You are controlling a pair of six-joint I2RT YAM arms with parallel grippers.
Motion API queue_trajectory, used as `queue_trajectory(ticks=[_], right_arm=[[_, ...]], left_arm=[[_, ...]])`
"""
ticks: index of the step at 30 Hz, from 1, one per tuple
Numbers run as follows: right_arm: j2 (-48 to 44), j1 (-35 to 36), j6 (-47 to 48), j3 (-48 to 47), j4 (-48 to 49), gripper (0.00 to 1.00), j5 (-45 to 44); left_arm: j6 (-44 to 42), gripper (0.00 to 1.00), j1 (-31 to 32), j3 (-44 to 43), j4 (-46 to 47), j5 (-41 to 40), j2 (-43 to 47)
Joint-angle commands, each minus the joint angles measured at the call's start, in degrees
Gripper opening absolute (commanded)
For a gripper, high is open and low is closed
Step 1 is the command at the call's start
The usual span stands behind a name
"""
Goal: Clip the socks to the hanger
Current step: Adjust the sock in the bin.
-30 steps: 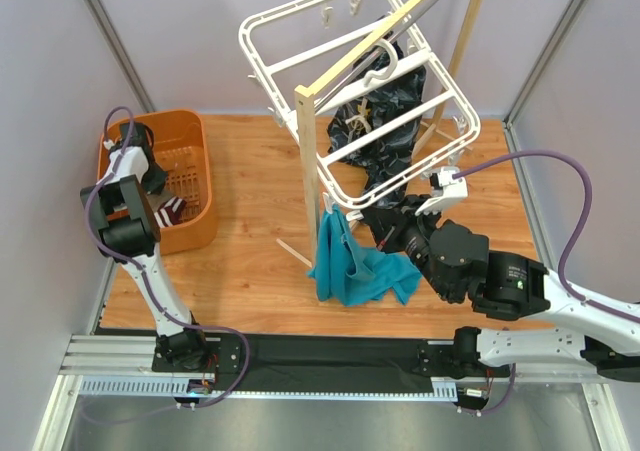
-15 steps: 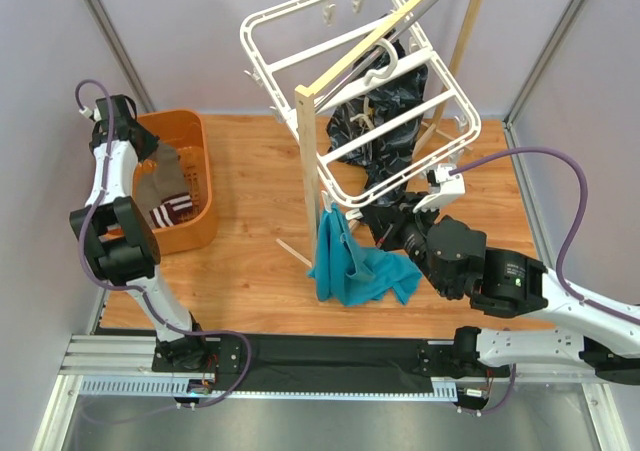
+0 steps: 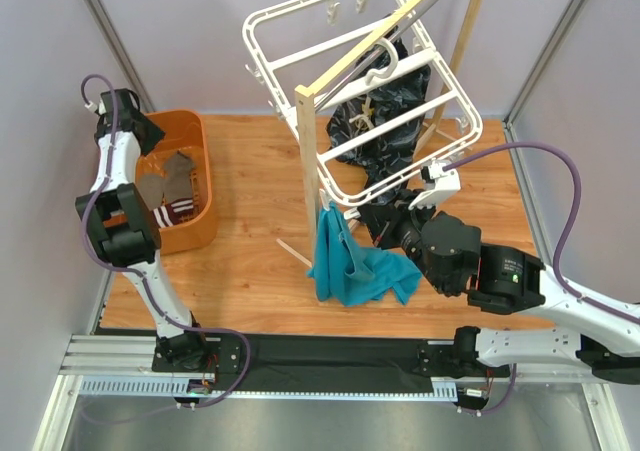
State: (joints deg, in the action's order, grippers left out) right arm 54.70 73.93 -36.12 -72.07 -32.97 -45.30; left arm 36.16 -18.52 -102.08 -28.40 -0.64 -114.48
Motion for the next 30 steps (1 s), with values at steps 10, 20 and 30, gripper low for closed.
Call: queue_trajectory(ticks=[10,20,30], right_arm=[[0.8,-1.8,-1.4,-1.7,-4.0,0.00,2.6],[1.0,-2.2,-2.5,-1.8,-5.1,0.00,2.8],[1.3,-3.1,-3.8,-2.5,-7.3,0.00,3.5]], left_arm=[[-4.4,0.60,2.4,8.9,0.1,-2.3,0.4],[-9.4,0.65,3.3,6.7,0.9,-7.1,-5.5],[-13.3,0.05,3.8,-0.3,-0.2,-6.7,-9.8]])
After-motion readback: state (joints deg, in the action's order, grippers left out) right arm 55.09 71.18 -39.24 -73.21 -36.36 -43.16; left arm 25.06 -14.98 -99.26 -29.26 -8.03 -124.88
